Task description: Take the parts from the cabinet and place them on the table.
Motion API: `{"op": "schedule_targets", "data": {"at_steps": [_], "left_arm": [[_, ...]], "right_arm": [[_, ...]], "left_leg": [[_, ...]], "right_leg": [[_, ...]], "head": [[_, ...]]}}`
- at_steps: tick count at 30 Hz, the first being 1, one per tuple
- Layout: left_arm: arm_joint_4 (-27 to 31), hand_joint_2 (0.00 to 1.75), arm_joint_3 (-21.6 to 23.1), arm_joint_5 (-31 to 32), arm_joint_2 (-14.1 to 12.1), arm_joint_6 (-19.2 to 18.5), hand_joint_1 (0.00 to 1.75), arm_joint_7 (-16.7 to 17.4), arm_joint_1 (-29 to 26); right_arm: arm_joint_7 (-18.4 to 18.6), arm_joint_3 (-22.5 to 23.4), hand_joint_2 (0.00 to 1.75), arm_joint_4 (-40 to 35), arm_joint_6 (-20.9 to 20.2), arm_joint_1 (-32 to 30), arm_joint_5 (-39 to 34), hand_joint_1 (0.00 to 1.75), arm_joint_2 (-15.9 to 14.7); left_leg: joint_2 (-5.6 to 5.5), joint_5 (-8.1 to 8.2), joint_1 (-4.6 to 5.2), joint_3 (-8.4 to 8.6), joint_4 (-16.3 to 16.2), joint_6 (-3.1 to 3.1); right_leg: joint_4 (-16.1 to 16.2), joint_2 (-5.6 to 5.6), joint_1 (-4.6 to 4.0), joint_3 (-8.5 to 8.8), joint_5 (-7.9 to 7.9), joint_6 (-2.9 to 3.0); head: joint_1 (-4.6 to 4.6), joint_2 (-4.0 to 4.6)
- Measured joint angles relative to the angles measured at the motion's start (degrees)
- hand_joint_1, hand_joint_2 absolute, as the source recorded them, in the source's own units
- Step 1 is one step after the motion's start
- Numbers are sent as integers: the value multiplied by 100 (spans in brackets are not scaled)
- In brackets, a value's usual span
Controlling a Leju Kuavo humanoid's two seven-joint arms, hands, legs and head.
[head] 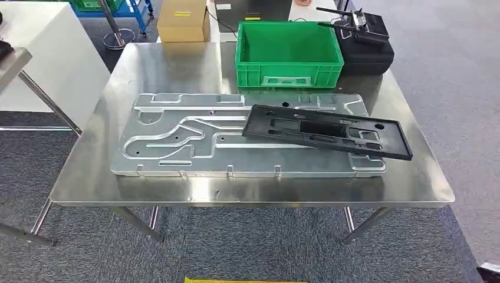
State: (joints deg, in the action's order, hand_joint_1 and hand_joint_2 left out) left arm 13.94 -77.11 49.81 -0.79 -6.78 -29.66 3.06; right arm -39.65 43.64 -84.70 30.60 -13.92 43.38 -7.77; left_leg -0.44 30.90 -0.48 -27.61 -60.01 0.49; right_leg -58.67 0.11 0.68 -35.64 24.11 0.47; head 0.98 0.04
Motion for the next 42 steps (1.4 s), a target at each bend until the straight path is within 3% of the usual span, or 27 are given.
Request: {"op": "schedule_targets", "data": {"at_steps": [1, 4, 6, 8, 10, 11, 12, 14, 15, 16, 17, 21, 22, 23, 25, 26, 27, 28, 30, 31, 32, 33, 36, 37, 40, 41, 42], "left_arm": [[0, 0, -2, 4, 13, 0, 0, -13, 20], [0, 0, -2, 66, 76, -67, 0, -85, -7], [-2, 0, -2, 114, 127, -125, 0, -68, -17], [-7, 0, -2, 179, 162, -164, 0, -28, -16], [-15, 0, -2, 219, 192, -177, 0, 15, -30], [-15, 0, -2, 247, 199, -179, 0, 37, -30], [-17, 0, -2, 258, 208, -181, 0, 61, -30], [-24, 0, -2, 306, 238, -186, 0, 98, -30], [-28, 0, -2, 335, 253, -197, 0, 120, -29], [-31, 0, 0, 369, 264, -199, 0, 142, -24], [-33, 0, 11, 404, 293, -216, 0, 168, -20], [-46, 0, 28, 505, 328, -271, 0, 258, -24], [-48, 0, 31, 529, 337, -278, 0, 278, -26], [-55, 0, 37, 551, 348, -282, 0, 299, -42], [-63, 0, 57, 571, 365, -284, 0, 321, -40], [-68, 0, 63, 614, 374, -304, 0, 358, -36], [-70, 0, 72, 642, 380, -317, 0, 410, -33], [-70, 0, 83, 676, 387, -319, 0, 459, -33], [-72, 0, 122, 726, 409, -317, 0, 581, -26], [-72, 0, 142, 752, 417, -317, 0, 621, -8], [-72, 0, 162, 769, 420, -315, 0, 636, 16], [-72, 0, 173, 780, 426, -313, 0, 645, 36], [-79, 0, 197, 782, 465, -317, 0, 701, 33], [-87, 0, 199, 785, 520, -317, 0, 743, 41], [-87, 0, 205, 811, 575, -299, 0, 813, 38], [-87, 0, 205, 841, 594, -299, 0, 813, 37], [-87, 0, 212, 878, 621, -306, 0, 809, 40]], "right_arm": [[2, 128, 0, 327, 7, -1, 69, 0, 143], [42, 583, 0, 1675, -125, 277, 597, 0, 422], [475, 968, 0, 2636, -400, 410, 1186, 0, 583], [954, 1238, 0, 3534, -557, 552, 1658, 0, 668], [1625, 1424, 0, 4391, -768, 774, 2058, 0, 689], [1931, 1505, 0, 4806, -897, 853, 2171, 0, 720], [2152, 1564, 0, 5097, -1010, 911, 2210, 0, 753], [2675, 1718, 0, 5674, -1360, 1028, 2219, 0, 818], [2899, 1787, 0, 5865, -1544, 1093, 2203, 0, 836], [3103, 1853, 0, 6024, -1727, 1155, 2173, 0, 855], [3338, 1924, 0, 6182, -1946, 1231, 2158, 0, 880], [3865, 2125, 0, 6641, -2440, 1352, 2173, 0, 998], [3908, 2154, 0, 6702, -2503, 1395, 2180, 0, 1026], [3937, 2178, 0, 6745, -2535, 1420, 2182, 0, 1044], [3954, 2241, 0, 6837, -2588, 1448, 2180, 0, 1094], [4003, 2278, 0, 6874, -2650, 1461, 2167, 0, 1111], [4072, 2311, 0, 6902, -2727, 1482, 2151, 0, 1122], [4136, 2344, 0, 6936, -2789, 1498, 2142, 0, 1140], [4297, 2416, 0, 6994, -2905, 1538, 2140, 0, 1192], [4352, 2431, 0, 7021, -2940, 1561, 2140, 0, 1212], [4367, 2444, 0, 7034, -2966, 1583, 2140, 0, 1232], [4369, 2464, 0, 7056, -2975, 1585, 2142, 0, 1258], [4389, 2516, 0, 7101, -3073, 1621, 2160, 0, 1275], [4431, 2530, 0, 7115, -3110, 1619, 2173, 0, 1277], [4459, 2536, 0, 7141, -3198, 1626, 2293, 0, 1301], [4431, 2534, 0, 7141, -3210, 1632, 2330, 0, 1301], [4411, 2534, 0, 7141, -3237, 1632, 2365, 0, 1299]], "left_leg": [[-8, 85, 17, 134, 298, -26], [9, -74, 66, 77, 302, -95], [28, -222, 17, 39, 398, -193], [62, -335, 30, -95, 399, -273], [103, -436, 41, -240, 393, -270], [111, -489, 44, -320, 382, -262], [116, -533, 45, -380, 369, -252], [126, -611, 46, -538, 311, -221], [126, -643, 46, -603, 282, -198], [128, -671, 46, -637, 252, -169], [130, -698, 69, -687, 227, -128], [124, -876, 69, -718, 273, 31], [90, -714, 32, -773, 185, 54], [87, -376, 32, -864, -35, 69], [86, 328, 19, -1075, -876, 106], [85, 491, 19, -1140, -1288, 117], [86, 462, 18, -1131, -1502, 119], [86, 288, 18, -1019, -1509, 115], [83, -155, 19, -457, -861, 80], [77, -196, 20, -43, -298, 41], [69, 11, 38, 338, 242, -6], [69, 80, 58, 469, 531, -20], [78, -42, 87, 357, 497, -131], [118, -142, 34, 305, 540, -175], [127, -352, 50, 43, 535, -255], [135, -419, 51, -59, 523, -252], [140, -485, 50, -162, 493, -242]], "right_leg": [[-11, 1, -4, -8, -30, -42], [33, -23, -6, -5, -137, -156], [52, -29, 11, -10, -191, -236], [-369, -22, 30, -178, 405, -274], [-1217, -19, 30, -415, 1012, -318], [-1550, -17, 34, -467, 1131, -329], [-1644, -15, 39, -413, 1080, -334], [-1161, -15, 54, 57, 689, -315], [-629, -14, 57, 445, 537, -293], [-146, -14, 56, 794, 548, -266], [266, -20, -1, 998, 711, -219], [251, -26, 8, 849, 532, -23], [262, 8, 19, 778, 458, 20], [262, 1, 13, 692, 399, 81], [256, 6, -9, 534, 276, 109], [246, 9, -21, 448, 212, 110], [229, 9, -29, 366, 154, 106], [206, 9, -34, 275, 101, 102], [136, 4, -42, 94, 9, 78], [101, 2, -46, 34, -35, 61], [71, 3, -58, 4, -68, 35], [54, 9, -64, -7, -103, -1], [99, 13, -43, -10, -268, -121], [47, -1, -20, -48, -213, -149], [-844, -13, 7, -300, 871, -223], [-1272, -12, 14, -381, 1096, -253], [-1575, -11, 20, -404, 1115, -275]], "head": [[0, 0], [-15, 0], [-17, 0], [15, 0], [15, 0], [17, 0], [15, 0], [15, 0], [13, 0], [17, 0], [15, 0], [26, 0], [22, 0], [2, 0], [-13, 0], [-15, 0], [-15, 0], [-17, 0], [-17, 0], [-17, 0], [-20, 0], [-11, 0], [-37, 0], [-53, 0], [-24, 0], [-33, 0], [-26, 0]]}}
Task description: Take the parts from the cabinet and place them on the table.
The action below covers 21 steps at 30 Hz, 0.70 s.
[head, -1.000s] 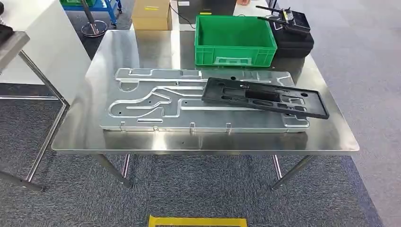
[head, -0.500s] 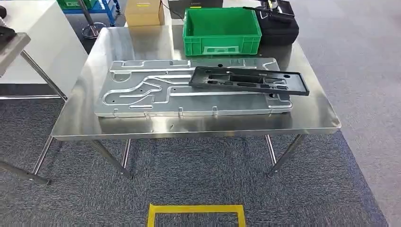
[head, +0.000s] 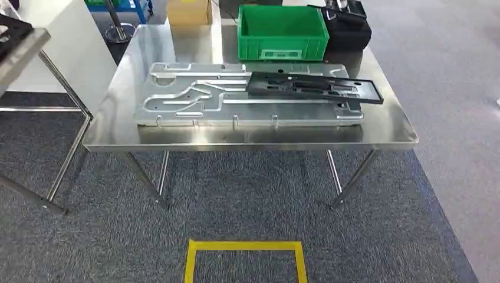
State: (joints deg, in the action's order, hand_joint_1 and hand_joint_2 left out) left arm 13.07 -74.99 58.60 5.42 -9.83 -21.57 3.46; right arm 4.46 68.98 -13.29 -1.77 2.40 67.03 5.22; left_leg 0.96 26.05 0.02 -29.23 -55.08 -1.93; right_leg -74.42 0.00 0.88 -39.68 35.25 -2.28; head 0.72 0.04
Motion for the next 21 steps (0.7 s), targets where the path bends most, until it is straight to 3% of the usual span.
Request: {"op": "schedule_targets", "data": {"at_steps": [1, 2, 3, 4, 5, 6, 9, 10, 11, 12, 14, 15, 16, 17, 18, 19, 20, 21], "left_arm": [[-2, 0, 11, 37, 28, -11, 0, -4, 2], [-6, 0, 37, 78, 66, -13, 0, -2, 2], [-9, 0, 64, 105, 101, -15, 0, -2, 3], [-15, 0, 90, 140, 120, -15, 0, 2, 6], [-15, 0, 109, 144, 138, -18, 0, 6, 12], [-20, 0, 125, 146, 162, -20, 0, 11, 17], [-22, 0, 160, 199, 179, -55, 0, 35, 31], [-22, 0, 173, 201, 179, -55, 0, 37, 27], [-22, 0, 184, 206, 179, -55, 0, 37, 22], [-22, 0, 192, 208, 179, -55, 0, 41, 19], [-22, 0, 210, 219, 179, -55, 0, 44, 24], [-22, 0, 221, 223, 179, -55, 0, 44, 26], [-22, 0, 241, 245, 179, -55, 0, 44, 27], [-22, 0, 256, 252, 179, -55, 0, 44, 28], [-22, 0, 271, 260, 177, -55, 0, 37, 29], [-22, 0, 278, 260, 171, -55, 0, 22, 35], [-22, 0, 278, 260, 153, -55, 0, 4, 50], [-22, 0, 280, 258, 129, -48, 0, -13, 69]], "right_arm": [[-22, 0, 0, 2, -24, 9, 20, 0, 0], [-70, 0, 0, 2, -40, 8, 29, 0, -4], [-92, 0, 0, 2, -40, 12, 29, 0, -11], [-92, 0, 0, 2, -40, 26, 31, 0, -17], [-92, 0, 0, 2, -40, 48, 31, 0, -20], [-92, 0, 0, 2, -40, 66, 31, 0, -35], [-90, 0, 0, 11, -53, 80, 29, 0, -33], [-85, 0, 0, 24, -55, 80, 31, 0, -26], [-85, 0, 0, 33, -55, 96, 35, 0, -11], [-85, 0, 0, 33, -53, 101, 48, 0, -9], [-85, 0, 0, 35, -53, 100, 55, 0, -4], [-85, 0, 0, 35, -53, 100, 66, 0, -2], [-88, 0, 0, 37, -57, 101, 92, 0, 4], [-85, 0, 0, 39, -57, 100, 116, 0, 7], [-83, 0, 0, 52, -59, 99, 142, 0, 13], [-55, -4, 0, 70, -57, 99, 168, 0, 22], [-46, -11, 0, 74, -57, 112, 193, 0, 35], [-42, -24, 0, 77, -59, 112, 212, 0, 61]], "left_leg": [[1, -59, -4, -102, -35, 17], [2, -104, -10, -204, -76, 32], [1, -146, -14, -305, -123, 50], [0, -178, -16, -392, -173, 74], [-2, -206, -4, -460, -229, 108], [-1, -229, 6, -507, -280, 141], [1, -391, -11, -550, -260, 261], [-21, -354, -19, -591, -292, 301], [-42, -88, -36, -679, -439, 329], [-45, 279, -39, -775, -738, 337], [-45, 902, -54, -948, -1536, 367], [-45, 987, -60, -945, -1824, 382], [-45, 850, -67, -862, -1916, 391], [-45, 612, -68, -704, -1818, 388], [-45, 358, -68, -450, -1547, 377], [-49, 232, -67, -108, -1113, 343], [-54, 326, -58, 265, -620, 297], [-55, 538, -15, 573, -83, 258]], "right_leg": [[-68, 1, 11, 82, -168, -15], [75, 1, 24, 258, -402, -21], [431, 1, 37, 552, -621, -20], [922, 2, 44, 914, -699, -10], [1490, 0, 35, 1321, -526, 16], [1819, -8, -3, 1476, -409, 60], [1819, 1, -41, 1363, -464, 174], [1852, 31, 11, 1299, -551, 233], [1851, 45, 3, 1221, -618, 283], [1850, 55, -2, 1146, -679, 331], [1846, 57, -25, 978, -811, 351], [1836, 58, -34, 890, -879, 349], [1818, 59, -36, 787, -945, 343], [1788, 58, -37, 681, -1004, 331], [1744, 58, -36, 570, -1057, 315], [1703, 55, -37, 471, -1104, 295], [1664, 54, -38, 418, -1153, 276], [1637, 53, -64, 365, -1192, 231]], "head": [[-2, 0], [0, 0], [-2, 0], [0, 0], [0, 0], [-15, 0], [-4, 0], [0, 0], [-13, 0], [-37, 0], [-37, 0], [-42, 0], [-39, 0], [-39, 0], [-41, 0], [-42, 0], [-42, 0], [-39, 0]]}}
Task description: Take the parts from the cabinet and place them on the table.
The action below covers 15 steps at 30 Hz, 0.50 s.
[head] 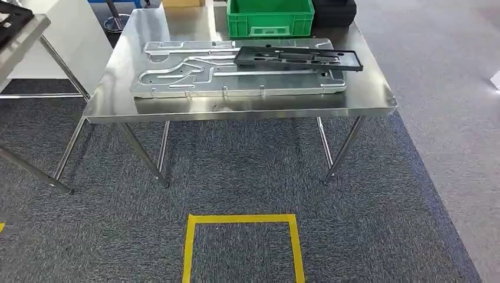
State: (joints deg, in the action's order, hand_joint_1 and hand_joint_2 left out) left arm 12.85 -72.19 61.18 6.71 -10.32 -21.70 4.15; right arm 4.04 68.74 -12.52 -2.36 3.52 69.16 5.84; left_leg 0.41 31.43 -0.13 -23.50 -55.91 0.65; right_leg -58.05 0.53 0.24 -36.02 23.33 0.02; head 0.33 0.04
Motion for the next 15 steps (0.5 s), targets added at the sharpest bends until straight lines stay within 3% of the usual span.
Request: {"op": "schedule_targets", "data": {"at_steps": [1, 3, 4, 5, 6, 7, 8, 9, 10, 11, 12, 13, 14, 15], "left_arm": [[0, 0, 0, -9, -4, 7, 0, -6, 14], [0, 0, 0, -35, -22, 48, 0, -7, -1], [0, 0, 0, -50, -26, 57, 0, -6, -16], [2, 0, -2, -61, -26, 66, 0, -7, -19], [2, 0, -2, -70, -39, 83, 0, -7, -22], [2, 0, -4, -79, -50, 90, 0, -26, -24], [2, 0, -4, -77, -50, 87, 0, -46, -28], [2, 0, -4, -76, -50, 87, 0, -63, -32], [0, 0, -4, -76, -50, 87, 0, -81, -30], [0, 0, -4, -72, -50, 87, 0, -109, -30], [0, 0, -4, -59, -50, 81, 0, -127, -30], [0, 0, -2, -55, -50, 70, 0, -138, -28], [0, 0, -2, -50, -50, 68, 0, -144, -22], [0, 0, 0, -39, -52, 68, 0, -146, -20]], "right_arm": [[4, -7, 0, 4, -4, -5, 22, 0, 2], [31, -13, 0, 13, -44, -2, 46, 0, 11], [55, -20, 0, 17, -68, -19, 66, 0, 11], [72, -28, 0, 20, -85, -16, 109, 0, 9], [70, -46, 0, 24, -94, -20, 142, 0, 11], [57, -72, 0, 35, -114, -20, 181, 0, 11], [33, -98, 0, 39, -122, -20, 227, 0, 9], [-7, -125, 0, 39, -140, -16, 256, 0, 2], [-53, -144, 0, 39, -157, -11, 278, 0, -2], [-63, -160, 0, 39, -175, -5, 295, 0, -11], [-85, -170, 0, 39, -188, 2, 299, 0, -20], [-123, -190, 0, 39, -190, 9, 302, 0, -29], [-151, -201, 0, 39, -195, 26, 304, 0, -31], [-157, -212, 0, 39, -201, 54, 306, 0, -29]], "left_leg": [[3, 42, 6, -21, 68, -27], [3, -30, 42, -98, 45, -117], [9, -122, 13, -133, 94, -164], [57, -209, -16, -195, 107, -202], [50, -273, -15, -293, 107, -255], [52, -358, -12, -406, 100, -275], [52, -434, -3, -508, 94, -280], [55, -505, 0, -607, 86, -274], [58, -573, 0, -688, 65, -261], [61, -631, -3, -791, 44, -248], [64, -697, -7, -913, 1, -228], [62, -745, -11, -1018, -45, -204], [60, -784, -13, -1086, -97, -178], [50, -808, 16, -1155, -163, -143]], "right_leg": [[4, 18, 11, -8, -61, -30], [47, 30, 43, -21, -187, -101], [63, 26, 7, -33, -251, -151], [-11, -15, 60, -89, -103, -161], [-243, -23, 54, -187, 273, -183], [-677, -25, 68, -303, 726, -209], [-1140, -25, 72, -403, 1047, -235], [-1513, -25, 72, -454, 1181, -256], [-1730, -25, 72, -437, 1114, -270], [-1737, -25, 76, -330, 933, -276], [-1504, -25, 88, -70, 650, -274], [-1073, -25, 101, 283, 503, -266], [-542, -25, 109, 691, 533, -252], [28, -29, 73, 1095, 737, -233]], "head": [[13, 0], [-9, 0], [0, 0], [-13, 0], [18, 0], [22, 0], [24, 0], [20, 0], [24, 0], [22, 0], [24, 0], [22, 0], [22, 0], [28, 0]]}}
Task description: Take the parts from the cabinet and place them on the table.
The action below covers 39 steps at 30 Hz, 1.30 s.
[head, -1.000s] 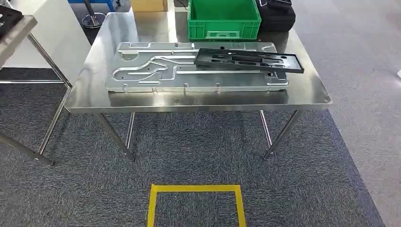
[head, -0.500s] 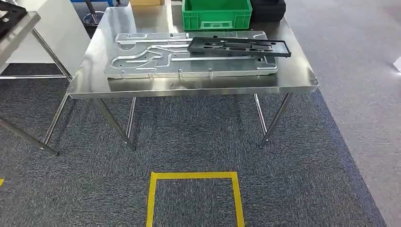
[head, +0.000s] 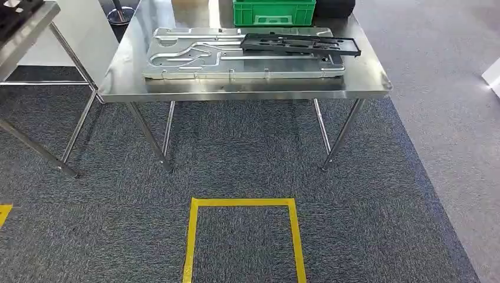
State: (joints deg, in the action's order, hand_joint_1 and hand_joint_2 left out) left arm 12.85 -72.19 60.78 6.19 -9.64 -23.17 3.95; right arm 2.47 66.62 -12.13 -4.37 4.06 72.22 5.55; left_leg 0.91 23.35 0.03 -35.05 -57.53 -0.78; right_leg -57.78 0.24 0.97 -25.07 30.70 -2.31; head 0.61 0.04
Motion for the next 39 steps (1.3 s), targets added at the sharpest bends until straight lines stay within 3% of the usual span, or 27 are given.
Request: {"op": "schedule_targets", "data": {"at_steps": [1, 4, 5, 6, 8, 9, 10, 12, 13, 14, 15, 16, 19, 20, 22, 24, 25, 26, 28, 29, 30, 31, 34, 35, 36, 37, 39], "left_arm": [[2, 0, 0, 4, -2, -4, 0, -2, 3], [0, 0, 2, 22, -13, -13, 0, -4, -8], [0, 0, 2, 22, -24, -13, 0, -4, -6], [0, 0, 2, 24, -26, -13, 0, -2, -11], [0, 0, 2, 37, -28, -13, 0, 7, -26], [0, 0, 4, 48, -28, -11, 0, 17, -26], [0, 0, 7, 55, -28, -13, 0, 17, -25], [0, 0, 13, 63, -31, -13, 0, -2, -18], [0, 0, 20, 63, -33, -13, 0, -35, -8], [0, 0, 33, 63, -39, -17, 0, -76, 10], [2, 0, 46, 66, -70, -22, 0, -103, 37], [0, 0, 57, 63, -74, -31, 0, -125, 54], [0, 0, 61, 66, -74, -33, 0, -155, 66], [-2, 0, 61, 63, -74, -33, 0, -155, 64], [-2, 0, 63, 66, -83, -33, 0, -144, 67], [-2, 0, 66, 72, -87, -33, 0, -131, 64], [-2, 0, 68, 83, -90, -33, 0, -118, 64], [-2, 0, 74, 85, -90, -33, 0, -109, 64], [-2, 0, 90, 101, -92, -33, 0, -94, 62], [-2, 0, 94, 101, -92, -33, 0, -83, 64], [-2, 0, 94, 100, -96, -33, 0, -83, 66], [-2, 0, 96, 101, -98, -33, 0, -81, 67], [-2, 0, 96, 98, -113, -33, 0, -63, 70], [-2, 0, 96, 96, -133, -33, 0, -57, 60], [-2, 0, 96, 96, -138, -33, 0, -55, 63], [-2, 0, 96, 96, -144, -33, 0, -50, 59], [-2, 0, 96, 85, -144, -42, 0, -50, 64]], "right_arm": [[-4, -7, 0, 0, -2, 18, 7, 0, 0], [-44, -42, 0, 9, -2, 2, 24, 0, 0], [-46, -44, 0, 18, -4, 15, 24, 0, 4], [-61, -52, 0, 17, -2, 24, 24, 0, 5], [-77, -57, 0, 17, -2, 19, 24, 0, 4], [-77, -57, 0, 17, -2, 13, 24, 0, 2], [-76, -59, 0, 17, -2, 13, 24, 0, 0], [-74, -59, 0, 17, -2, 14, 24, 0, 0], [-74, -59, 0, 17, -2, 15, 26, 0, 0], [-74, -61, 0, 17, -7, 23, 28, 0, 2], [-72, -66, 0, 24, -7, 33, 31, 0, 24], [-74, -70, 0, 28, -7, 30, 37, 0, 26], [-74, -79, 0, 31, -33, 38, 55, 0, 26], [-74, -81, 0, 31, -39, 38, 57, 0, 20], [-74, -81, 0, 35, -63, 38, 63, 0, 13], [-74, -81, 0, 46, -83, 37, 63, 0, 13], [-74, -83, 0, 48, -83, 38, 63, 0, 13], [-74, -81, 0, 48, -79, 37, 61, 0, 11], [-74, -81, 0, 48, -74, 38, 41, 0, 7], [-74, -81, 0, 48, -74, 41, 35, 0, 6], [-74, -83, 0, 48, -74, 50, 33, 0, 7], [-74, -81, 0, 48, -74, 58, 33, 0, 7], [-70, -81, 0, 55, -74, 54, 28, 0, 9], [-68, -81, 0, 61, -74, 49, 28, 0, 15], [-68, -81, 0, 61, -74, 69, 28, 0, 17], [-68, -81, 0, 61, -74, 79, 28, 0, 17], [-68, -81, 0, 59, -70, 77, 28, 0, 17]], "left_leg": [[7, -38, 3, -34, -31, 39], [7, -216, -13, -77, -9, 158], [-12, -111, -46, -136, -69, 182], [-30, 217, -49, -237, -255, 201], [-37, 961, -62, -449, -1100, 246], [-37, 1152, -64, -525, -1551, 258], [-37, 1145, -64, -514, -1786, 259], [-38, 778, -62, -184, -1603, 229], [-42, 583, -57, 146, -1199, 192], [-49, 545, -35, 552, -666, 132], [-60, 737, 4, 1008, -82, 51], [-54, 827, 14, 1186, 276, 33], [-52, 734, 50, 1056, 290, -58], [-22, 622, -7, 1005, 336, -105], [-6, 497, -1, 841, 327, -189], [-5, 370, 8, 659, 309, -184], [-3, 311, 7, 584, 278, -175], [0, 254, 1, 459, 238, -157], [1, 175, -13, 259, 148, -119], [-1, 136, -20, 160, 91, -93], [-3, 113, -13, 97, 34, -61], [-2, 91, 6, 32, -19, -27], [-5, -62, -6, -5, 9, 82], [-22, -53, -3, -51, -8, 120], [-36, 171, -28, -126, -124, 146], [-41, 529, -30, -224, -430, 164], [-40, 1129, -45, -445, -1310, 202]], "right_leg": [[257, -10, -7, 88, 138, 66], [207, 1, -24, -54, 1, 210], [213, 38, -5, -124, -73, 277], [210, 39, -12, -214, -137, 326], [201, 47, -32, -398, -280, 360], [189, 46, -50, -497, -355, 363], [169, 46, -63, -596, -419, 361], [114, 43, -80, -786, -523, 350], [79, 39, -86, -878, -569, 340], [47, 33, -90, -944, -615, 326], [20, 37, -97, -977, -656, 296], [7, 43, -101, -998, -696, 263], [49, 59, -64, -1038, -872, 151], [7, 37, -54, -1079, -814, 109], [-476, 2, -42, -1254, -137, 73], [-1319, -2, -16, -1455, 429, 20], [-1622, -1, -10, -1496, 472, 1], [-1717, -1, -1, -1430, 328, -15], [-1234, 0, 25, -985, -97, -24], [-679, 1, 38, -587, -209, -20], [-174, -3, 46, -232, -92, -11], [186, -15, -3, -55, 34, 31], [140, -24, -29, -183, -27, 166], [175, -2, 10, -238, -100, 238], [173, 16, 11, -304, -162, 297], [172, 20, 9, -370, -222, 348], [164, 28, -15, -521, -340, 360]], "head": [[-13, 0], [-5, 0], [-7, 0], [-13, 0], [-35, 0], [-44, 0], [-39, 0], [-42, 0], [-42, 0], [-44, 0], [-39, 0], [-42, 0], [-39, 0], [-39, 0], [-20, 0], [-24, 0], [-24, 0], [-22, 0], [-22, 0], [-22, 0], [-22, 0], [-28, 0], [-26, 0], [-17, 0], [-31, 0], [-44, 0], [-44, 0]]}}
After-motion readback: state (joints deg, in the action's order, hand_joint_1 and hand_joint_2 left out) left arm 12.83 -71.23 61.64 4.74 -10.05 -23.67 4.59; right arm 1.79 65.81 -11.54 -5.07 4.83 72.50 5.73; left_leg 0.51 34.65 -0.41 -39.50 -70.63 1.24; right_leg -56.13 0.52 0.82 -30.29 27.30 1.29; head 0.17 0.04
